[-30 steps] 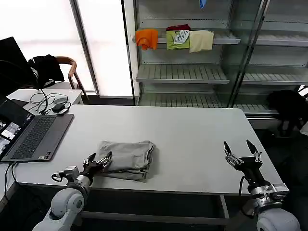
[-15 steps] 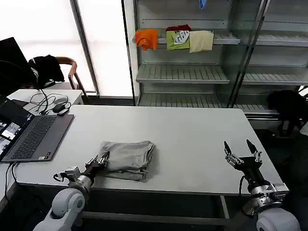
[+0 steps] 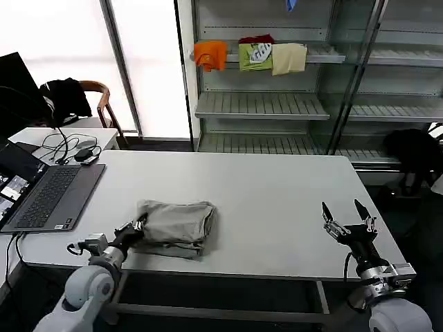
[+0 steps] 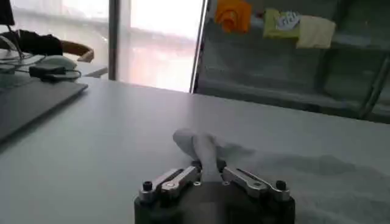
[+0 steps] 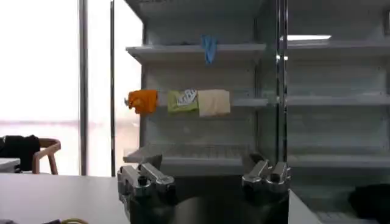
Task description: Fold and organize the clothes.
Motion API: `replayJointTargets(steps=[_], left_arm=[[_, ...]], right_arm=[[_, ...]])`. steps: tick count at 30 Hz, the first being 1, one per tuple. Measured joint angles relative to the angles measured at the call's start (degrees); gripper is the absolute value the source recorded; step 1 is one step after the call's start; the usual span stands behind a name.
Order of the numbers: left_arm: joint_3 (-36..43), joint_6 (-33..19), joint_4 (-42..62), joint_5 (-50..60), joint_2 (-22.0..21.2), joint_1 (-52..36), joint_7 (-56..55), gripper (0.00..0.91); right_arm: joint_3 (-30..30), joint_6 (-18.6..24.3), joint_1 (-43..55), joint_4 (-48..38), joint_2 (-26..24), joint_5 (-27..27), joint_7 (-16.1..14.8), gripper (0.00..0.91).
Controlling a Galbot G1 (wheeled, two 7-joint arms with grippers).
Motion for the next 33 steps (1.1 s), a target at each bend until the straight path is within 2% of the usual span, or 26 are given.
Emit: replayJointTargets(steps=[5,12,17,20,25,33], left_arm=[[-3.0,-1.0,0.2,-1.2,4.7,-0.2,0.7,0.0],[-8.3,-2.1,1.6,-2.7,14.6,-2.3,2.7,0.0],[-9.3,-2.1,0.8,-3.5,20.7,-5.8,4.7,0.0],[-8.4,-2.9,0.2,-2.3,22.6,-7.1,6.6,0.0],[-2.5,-5.2,1.0,5.2,21.4,-7.7,9.3,0.0],[9.5,-5.8,2.2,16.3,13.1,-8.5,9.0,0.02]], right_arm=[[-0.4,0.0,0.5,-0.1,0.1,-0.1,0.0,0.907],[-1.3,-0.3,1.6,-0.1,0.2,-0.2,0.0,0.907],[-1.3,-0.3,1.6,-0.2,0.0,-0.2,-0.1,0.907],[-1.3,-0.1,1.6,-0.4,0.2,-0.2,0.0,0.907],[-1.3,0.0,1.4,-0.3,0.3,-0.2,-0.1,0.907],[-0.8,0.3,0.9,-0.8,0.2,-0.1,-0.1,0.907]])
